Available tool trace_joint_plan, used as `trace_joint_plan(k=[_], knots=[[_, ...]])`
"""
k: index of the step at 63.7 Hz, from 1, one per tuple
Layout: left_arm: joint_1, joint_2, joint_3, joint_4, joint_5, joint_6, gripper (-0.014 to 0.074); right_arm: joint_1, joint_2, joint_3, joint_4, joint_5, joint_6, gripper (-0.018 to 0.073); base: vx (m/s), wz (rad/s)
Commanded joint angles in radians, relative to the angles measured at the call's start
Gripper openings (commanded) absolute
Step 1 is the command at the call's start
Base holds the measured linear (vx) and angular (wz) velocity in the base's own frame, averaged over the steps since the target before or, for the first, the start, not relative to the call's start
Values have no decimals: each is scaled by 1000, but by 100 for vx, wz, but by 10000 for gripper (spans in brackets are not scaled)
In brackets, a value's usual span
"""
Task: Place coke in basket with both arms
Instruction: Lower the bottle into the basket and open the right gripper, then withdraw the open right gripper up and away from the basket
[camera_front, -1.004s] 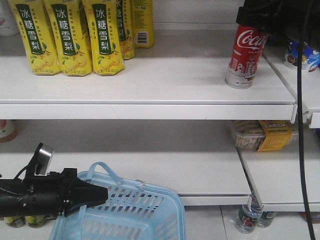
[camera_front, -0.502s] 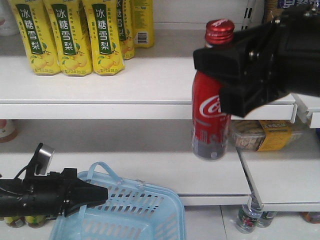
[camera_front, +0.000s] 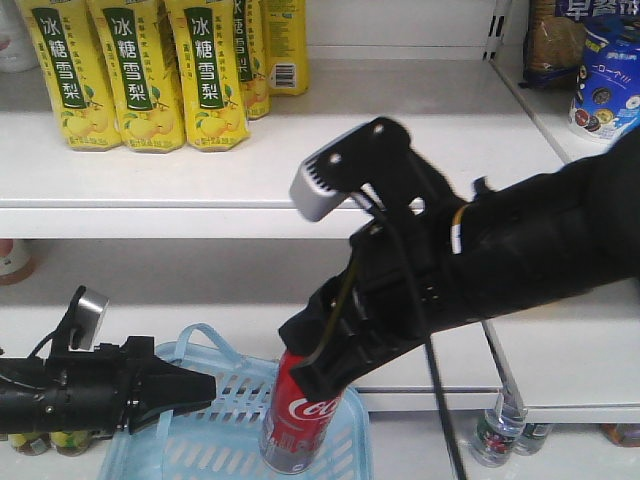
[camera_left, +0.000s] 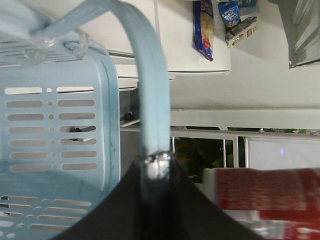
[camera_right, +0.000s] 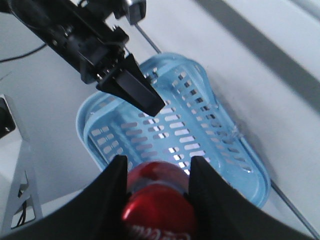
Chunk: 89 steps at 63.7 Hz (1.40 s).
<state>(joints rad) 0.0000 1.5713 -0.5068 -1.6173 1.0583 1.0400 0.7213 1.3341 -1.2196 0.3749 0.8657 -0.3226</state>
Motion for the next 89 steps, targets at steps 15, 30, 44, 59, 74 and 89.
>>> trace_joint_plan(k=[15, 30, 44, 59, 74, 89], knots=[[-2, -36, -19, -77, 76, 9, -6, 0, 230, -31, 25, -62, -4, 8, 0, 0], [-2, -36, -19, -77, 76, 9, -6, 0, 402, -31, 17, -93, -11, 78, 0, 0], [-2, -36, -19, -77, 76, 9, -6, 0, 461, -35, 15, -90, -7, 256, 0, 0], [-2, -36, -19, -77, 76, 9, -6, -3, 447, -35, 2, -58, -4, 430, 0, 0], [-2, -36, -19, -77, 76, 9, -6, -3, 287, -35, -161, -52, 106, 434, 0, 0], [-2, -36, -19, -77, 76, 9, -6, -3, -14, -35, -474, -67, 304, 434, 0, 0]])
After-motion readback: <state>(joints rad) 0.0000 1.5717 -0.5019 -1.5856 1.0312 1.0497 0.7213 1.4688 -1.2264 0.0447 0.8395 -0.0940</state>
